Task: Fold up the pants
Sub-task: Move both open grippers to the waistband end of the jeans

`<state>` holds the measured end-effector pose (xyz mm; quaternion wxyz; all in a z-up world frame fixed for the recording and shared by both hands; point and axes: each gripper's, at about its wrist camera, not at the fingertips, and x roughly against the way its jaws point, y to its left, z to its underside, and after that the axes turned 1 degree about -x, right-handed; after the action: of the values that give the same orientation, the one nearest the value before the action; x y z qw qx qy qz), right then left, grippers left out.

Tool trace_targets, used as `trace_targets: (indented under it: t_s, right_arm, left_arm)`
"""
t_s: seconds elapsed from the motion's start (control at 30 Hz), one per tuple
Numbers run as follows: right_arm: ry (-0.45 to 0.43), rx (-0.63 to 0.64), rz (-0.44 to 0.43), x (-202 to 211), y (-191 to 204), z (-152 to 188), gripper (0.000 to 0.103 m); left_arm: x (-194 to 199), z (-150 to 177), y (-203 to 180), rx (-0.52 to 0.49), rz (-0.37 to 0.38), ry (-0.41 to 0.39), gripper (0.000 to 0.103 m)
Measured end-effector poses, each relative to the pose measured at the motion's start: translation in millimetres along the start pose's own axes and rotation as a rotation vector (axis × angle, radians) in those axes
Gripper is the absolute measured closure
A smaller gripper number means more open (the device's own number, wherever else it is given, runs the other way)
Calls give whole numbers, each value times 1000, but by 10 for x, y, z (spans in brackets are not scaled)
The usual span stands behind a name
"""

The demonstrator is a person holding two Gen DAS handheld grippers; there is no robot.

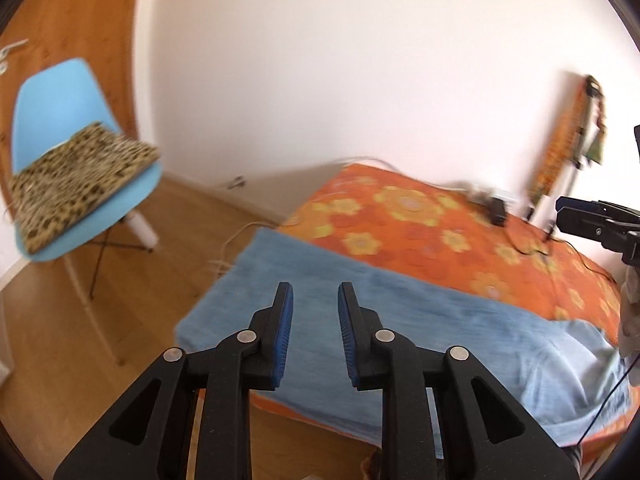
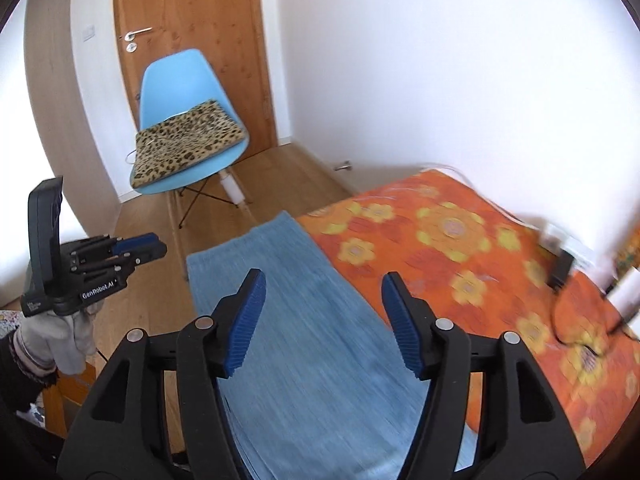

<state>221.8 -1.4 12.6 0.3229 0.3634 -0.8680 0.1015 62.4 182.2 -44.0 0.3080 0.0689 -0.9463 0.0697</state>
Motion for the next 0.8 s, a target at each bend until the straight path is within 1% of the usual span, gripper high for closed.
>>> trace_targets:
  t_s: [0.07, 0.1, 0.17, 0.23, 0.3, 0.4, 0.47, 0.5, 0.53, 0.67, 0.8]
  right_arm:
    - [-19, -14, 56, 283, -116, 156, 37]
    - [-25, -28, 77, 420, -182, 240, 33]
    - [-36, -66, 113, 696, -343, 431, 30]
    - [-38, -93, 160, 952, -486, 634, 30]
    - [-34, -106, 226, 1199, -607, 851, 29]
    - [-27, -151, 321, 1561, -765, 1207, 29]
    - [-26, -200, 379, 1804, -878, 1454, 29]
    - [-22, -227, 406, 1916, -942, 1577, 29]
    - [-18, -254, 435, 2028, -1008, 1702, 29]
    - [-15, -387, 533, 2492, -1300, 2217, 29]
    - [-3, -491, 642, 2909, -1534, 2688, 29]
  left_arm:
    - [33, -11, -256, -44, 39, -6, 74]
    - [53, -8, -384, -65, 58, -8, 74]
    - [76, 0, -624, -94, 110, -3, 73]
    - [96, 21, -852, -124, 152, 4, 72]
    - [100, 61, -1101, -165, 195, 20, 72]
    - [98, 151, -1533, -250, 263, 43, 71]
    - [107, 223, -1836, -302, 315, 63, 64]
    - [102, 262, -1971, -326, 340, 73, 63]
    - [93, 312, -2151, -360, 370, 85, 62]
    - [84, 459, -2677, -444, 463, 120, 62]
    - [98, 624, -3145, -520, 539, 149, 62]
